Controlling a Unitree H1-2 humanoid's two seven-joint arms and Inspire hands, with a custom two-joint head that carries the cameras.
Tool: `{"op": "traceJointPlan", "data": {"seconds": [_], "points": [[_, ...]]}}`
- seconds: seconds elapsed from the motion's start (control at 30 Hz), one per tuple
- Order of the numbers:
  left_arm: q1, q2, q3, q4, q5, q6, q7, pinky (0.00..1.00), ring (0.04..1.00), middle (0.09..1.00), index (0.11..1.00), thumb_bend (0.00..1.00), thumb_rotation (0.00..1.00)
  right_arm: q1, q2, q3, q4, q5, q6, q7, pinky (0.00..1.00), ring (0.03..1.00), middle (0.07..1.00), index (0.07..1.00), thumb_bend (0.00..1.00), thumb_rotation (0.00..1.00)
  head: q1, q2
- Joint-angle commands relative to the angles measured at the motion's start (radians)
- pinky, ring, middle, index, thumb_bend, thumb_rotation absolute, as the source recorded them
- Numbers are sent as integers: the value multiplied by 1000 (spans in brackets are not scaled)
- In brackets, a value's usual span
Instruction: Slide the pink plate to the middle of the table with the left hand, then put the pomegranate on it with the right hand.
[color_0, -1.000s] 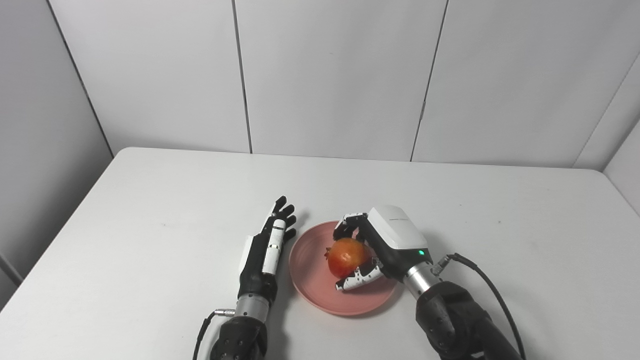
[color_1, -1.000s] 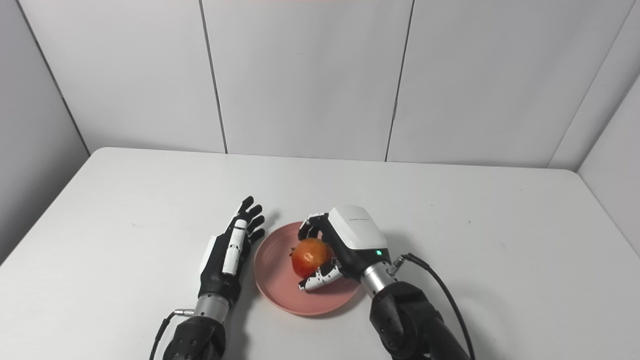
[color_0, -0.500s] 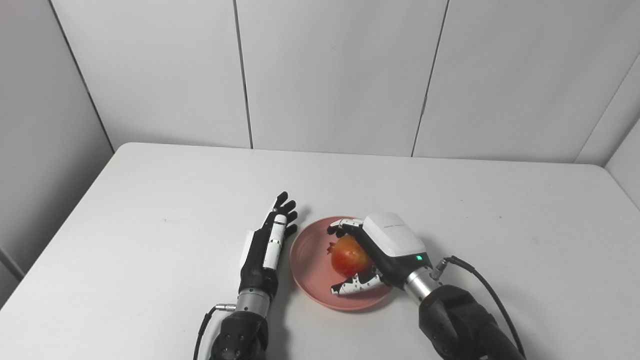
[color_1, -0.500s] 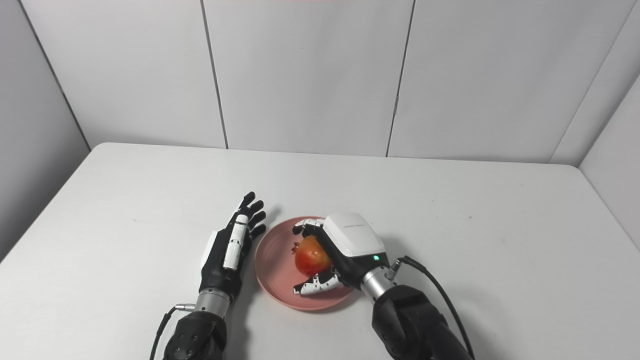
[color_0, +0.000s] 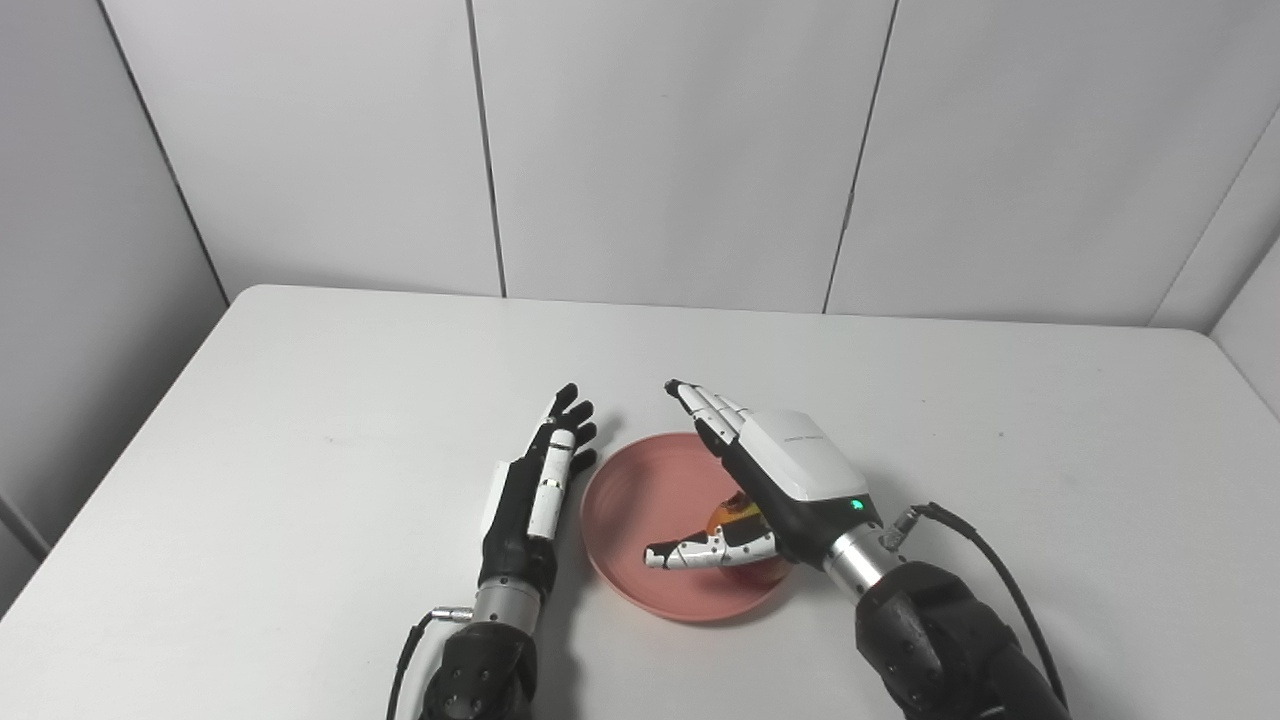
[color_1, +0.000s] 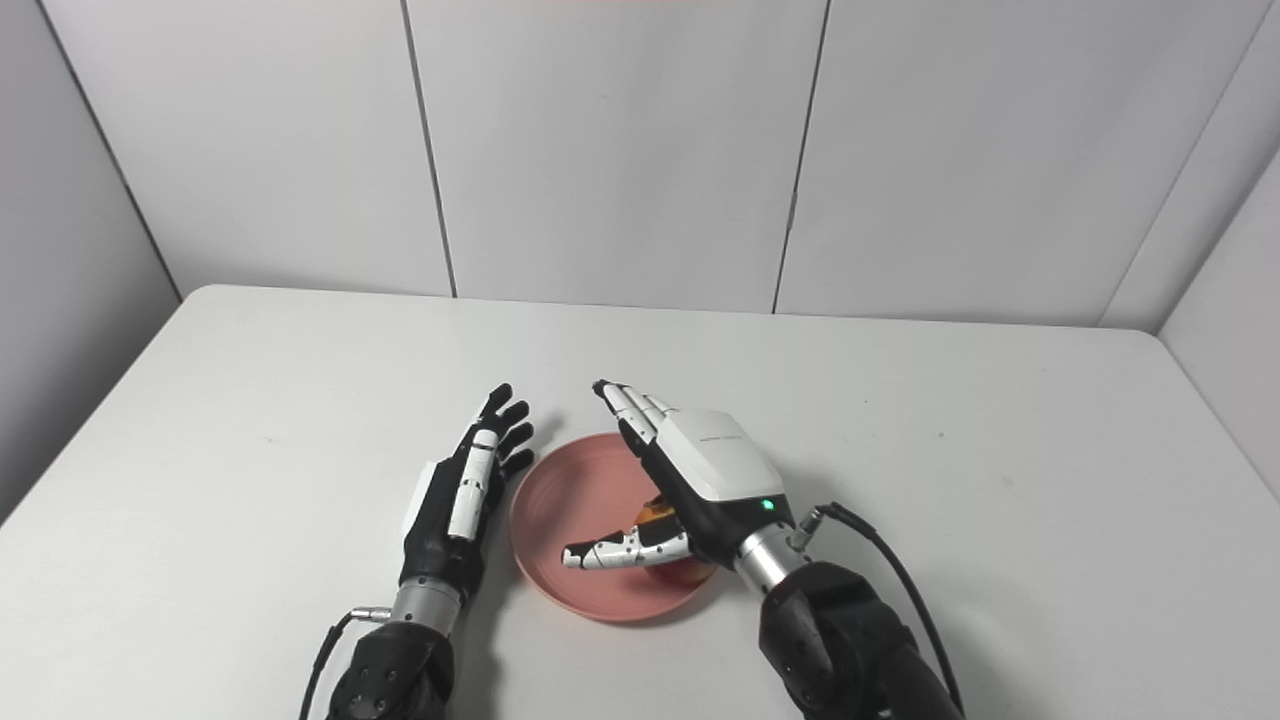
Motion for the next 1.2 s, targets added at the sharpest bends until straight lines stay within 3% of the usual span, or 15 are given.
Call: {"op": "traceJointPlan", "data": {"seconds": [0.0, 0.27, 0.4, 0.53, 0.63, 0.8, 0.9, 1.17], "points": [[-12, -5, -4, -6, -7, -7, -4, 888, 912, 924, 917, 352, 1000, -19, 12, -39, -46, 46, -44, -46, 882, 938, 967, 996, 1000, 676, 0, -1], [-9, -5, -1, -4, -6, -12, -2, 884, 910, 924, 917, 358, 998, 29, 36, -140, -55, 153, -74, -151, 803, 909, 957, 982, 1000, 747, 1, -4], [-7, -4, 0, -6, -11, -11, -6, 889, 911, 926, 920, 360, 993, 55, 54, -198, -67, 208, -51, -184, 806, 911, 962, 982, 952, 786, 2, -5], [-3, -3, -1, -14, -6, -4, -5, 887, 911, 927, 922, 372, 991, 76, 67, -254, -90, 266, 5, -171, 854, 928, 967, 988, 851, 981, 4, -4], [1, -1, 0, -16, -10, -7, -8, 891, 913, 929, 925, 376, 995, 100, 70, -289, -81, 321, 10, -173, 862, 924, 957, 968, 797, 997, 6, -3], [5, -1, 4, -23, -18, -6, -11, 902, 919, 933, 931, 370, 999, 139, 113, -370, -37, 506, 16, -173, 818, 925, 958, 960, 705, 1000, 12, -1], [10, -2, 3, -31, -16, -4, -11, 902, 919, 931, 930, 368, 997, 147, 133, -411, -9, 611, 53, -157, 893, 940, 959, 959, 655, 1000, 14, 1], [28, 2, -1, -52, -15, 1, -18, 915, 929, 942, 942, 375, 994, 164, 120, -421, 49, 750, 34, -126, 936, 946, 966, 969, 448, 1000, 19, 5]]}}
